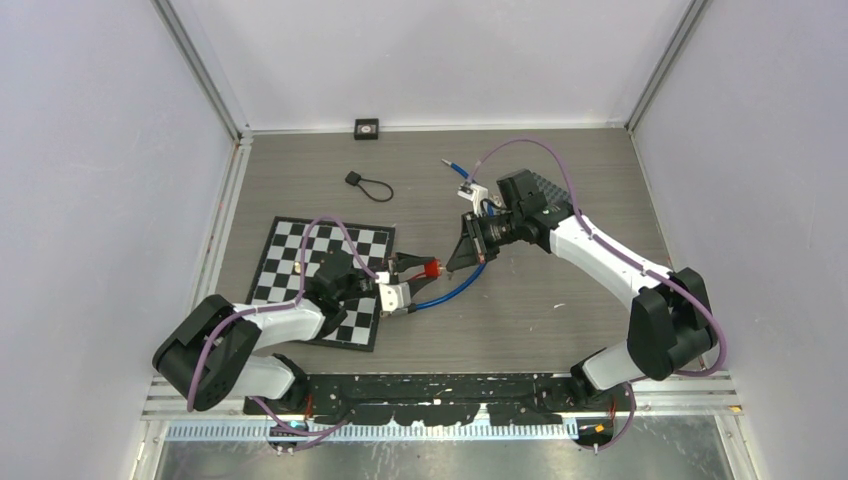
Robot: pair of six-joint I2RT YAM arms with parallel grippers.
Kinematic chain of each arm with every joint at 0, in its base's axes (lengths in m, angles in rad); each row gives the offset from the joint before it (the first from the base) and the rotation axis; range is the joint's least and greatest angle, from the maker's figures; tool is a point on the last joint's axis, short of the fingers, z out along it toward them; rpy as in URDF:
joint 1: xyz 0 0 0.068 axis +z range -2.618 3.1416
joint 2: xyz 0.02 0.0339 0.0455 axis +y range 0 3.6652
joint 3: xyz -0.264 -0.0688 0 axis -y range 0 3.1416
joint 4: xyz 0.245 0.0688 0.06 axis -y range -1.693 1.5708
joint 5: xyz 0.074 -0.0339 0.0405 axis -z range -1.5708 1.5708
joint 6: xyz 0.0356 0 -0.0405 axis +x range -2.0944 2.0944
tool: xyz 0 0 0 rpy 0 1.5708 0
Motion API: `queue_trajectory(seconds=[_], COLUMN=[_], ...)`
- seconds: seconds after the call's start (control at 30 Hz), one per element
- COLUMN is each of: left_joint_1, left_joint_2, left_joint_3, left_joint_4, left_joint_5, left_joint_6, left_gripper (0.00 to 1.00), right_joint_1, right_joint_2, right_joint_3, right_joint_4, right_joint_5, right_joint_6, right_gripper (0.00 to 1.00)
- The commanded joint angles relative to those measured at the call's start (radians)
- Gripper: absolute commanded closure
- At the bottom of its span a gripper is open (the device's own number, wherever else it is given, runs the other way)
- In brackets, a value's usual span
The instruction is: Unlock with the key
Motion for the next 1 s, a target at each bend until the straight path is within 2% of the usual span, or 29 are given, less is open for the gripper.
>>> queue_trajectory(seconds=[0.0, 0.5, 0.7, 0.97], left_joint_1=[-0.006, -0.006, -0.007, -0.007], left_joint_2=[-0.022, -0.012, 0.0, 0.003], left_joint_3=[0.012, 0.031, 0.053, 0.073], left_joint_4=[0.081, 0.077, 0.086, 0.051], left_joint_5=[0.029, 0.06, 0.092, 0.013], left_joint_6=[0.01, -0.056, -0.008, 0.038], left_gripper=[1.0, 1.0, 1.0, 1.0], right_joint_1=[-0.012, -0.013, -0.015, -0.042], right_joint_2=[-0.026, -0.066, -0.045, 0.035], right_joint_3=[-0.02, -0.067, -0.033, 0.036], right_joint_4=[0.09, 0.15, 0.134, 0.087], right_joint_5=[0.03, 0.046, 0.055, 0.029], right_joint_6=[0.03, 0.033, 0.054, 0.098], right_gripper=[1.0, 0.99, 0.99, 1.0])
